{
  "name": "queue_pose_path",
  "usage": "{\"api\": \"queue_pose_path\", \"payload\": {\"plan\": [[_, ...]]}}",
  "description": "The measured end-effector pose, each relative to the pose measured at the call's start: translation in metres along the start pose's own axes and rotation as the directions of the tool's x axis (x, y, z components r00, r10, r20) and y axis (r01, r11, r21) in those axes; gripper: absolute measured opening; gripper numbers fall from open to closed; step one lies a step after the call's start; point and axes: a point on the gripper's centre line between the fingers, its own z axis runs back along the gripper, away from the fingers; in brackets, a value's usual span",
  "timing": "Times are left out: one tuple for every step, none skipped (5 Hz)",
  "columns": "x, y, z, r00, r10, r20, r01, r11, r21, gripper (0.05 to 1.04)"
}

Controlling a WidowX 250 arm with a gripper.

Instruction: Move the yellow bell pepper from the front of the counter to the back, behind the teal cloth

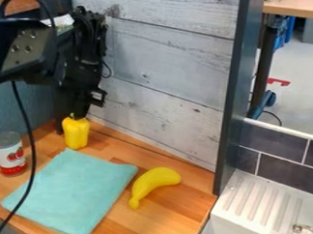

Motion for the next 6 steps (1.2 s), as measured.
{"api": "queue_pose_path", "payload": {"plan": [[-0.001, 0.005, -0.002, 1.000, 0.009, 0.023, -0.008, 0.999, -0.038, 0.102], [-0.005, 0.006, -0.003, 0.999, 0.024, 0.046, -0.021, 0.997, -0.078, 0.124], [-0.012, 0.004, -0.003, 0.998, 0.038, 0.055, -0.032, 0.995, -0.097, 0.318], [-0.022, 0.007, 0.005, 0.993, 0.074, 0.096, -0.063, 0.991, -0.120, 0.602], [-0.031, 0.023, 0.019, 0.982, 0.123, 0.140, -0.106, 0.986, -0.127, 0.895], [-0.037, 0.024, 0.016, 0.983, 0.127, 0.131, -0.110, 0.985, -0.130, 1.007]]}}
